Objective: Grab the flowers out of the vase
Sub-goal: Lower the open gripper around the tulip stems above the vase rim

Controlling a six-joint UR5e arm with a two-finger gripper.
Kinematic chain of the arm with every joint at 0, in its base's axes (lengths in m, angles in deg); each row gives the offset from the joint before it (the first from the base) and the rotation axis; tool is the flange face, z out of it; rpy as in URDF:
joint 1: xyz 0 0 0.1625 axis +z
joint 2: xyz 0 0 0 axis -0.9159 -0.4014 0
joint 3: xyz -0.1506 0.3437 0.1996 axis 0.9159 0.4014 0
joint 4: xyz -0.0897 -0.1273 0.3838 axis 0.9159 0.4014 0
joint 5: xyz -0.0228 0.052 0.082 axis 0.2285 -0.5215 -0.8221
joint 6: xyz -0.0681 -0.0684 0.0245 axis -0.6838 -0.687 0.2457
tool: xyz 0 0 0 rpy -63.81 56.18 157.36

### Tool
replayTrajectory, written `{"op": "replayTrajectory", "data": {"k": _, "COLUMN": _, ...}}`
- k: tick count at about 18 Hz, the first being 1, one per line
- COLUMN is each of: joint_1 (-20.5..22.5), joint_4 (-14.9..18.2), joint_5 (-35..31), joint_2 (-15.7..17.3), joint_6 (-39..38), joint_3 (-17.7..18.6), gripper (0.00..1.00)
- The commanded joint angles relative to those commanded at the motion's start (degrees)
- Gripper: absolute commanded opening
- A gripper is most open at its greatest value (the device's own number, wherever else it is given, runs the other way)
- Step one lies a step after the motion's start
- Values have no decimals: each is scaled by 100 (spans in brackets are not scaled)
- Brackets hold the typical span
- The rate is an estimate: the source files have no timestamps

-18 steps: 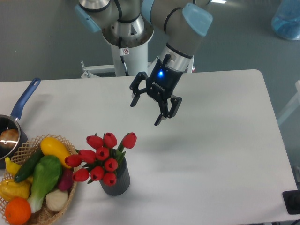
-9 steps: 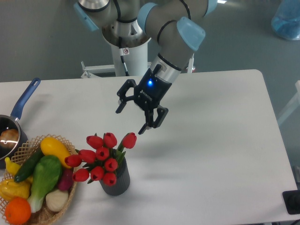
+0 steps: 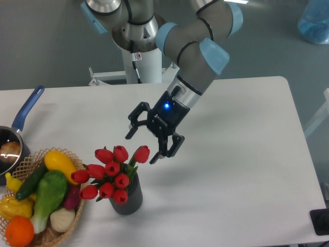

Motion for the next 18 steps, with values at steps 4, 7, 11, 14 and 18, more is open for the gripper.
{"op": "replayTrajectory", "data": {"k": 4, "joint_1": 0, "joint_4": -88, "joint_5": 142, "joint_2": -97, "joint_6": 9, "joint_3": -97, "gripper": 100}}
{"op": "replayTrajectory", "data": {"k": 7, "joint_1": 0, "joint_4": -132, "joint_5": 343, "joint_2": -229, "joint_6": 245, "joint_3": -132, "gripper": 100}}
{"op": "replayTrajectory", "data": {"k": 11, "joint_1": -26, "joint_4": -132, "joint_5": 388, "joint_2": -422, "joint_6": 299, "joint_3": -202, "gripper": 100}}
{"op": "replayTrajectory", "data": {"k": 14, "joint_1": -114, "joint_4": -132, "joint_5": 388, "joint_2": -449, "joint_6": 290, "joint_3": -202, "gripper": 100}}
{"op": "replayTrajectory", "data": {"k": 18, "joint_1": -184, "joint_4": -132, "joint_5": 423, "joint_2": -475, "joint_6": 255, "joint_3": -202, "gripper": 100}}
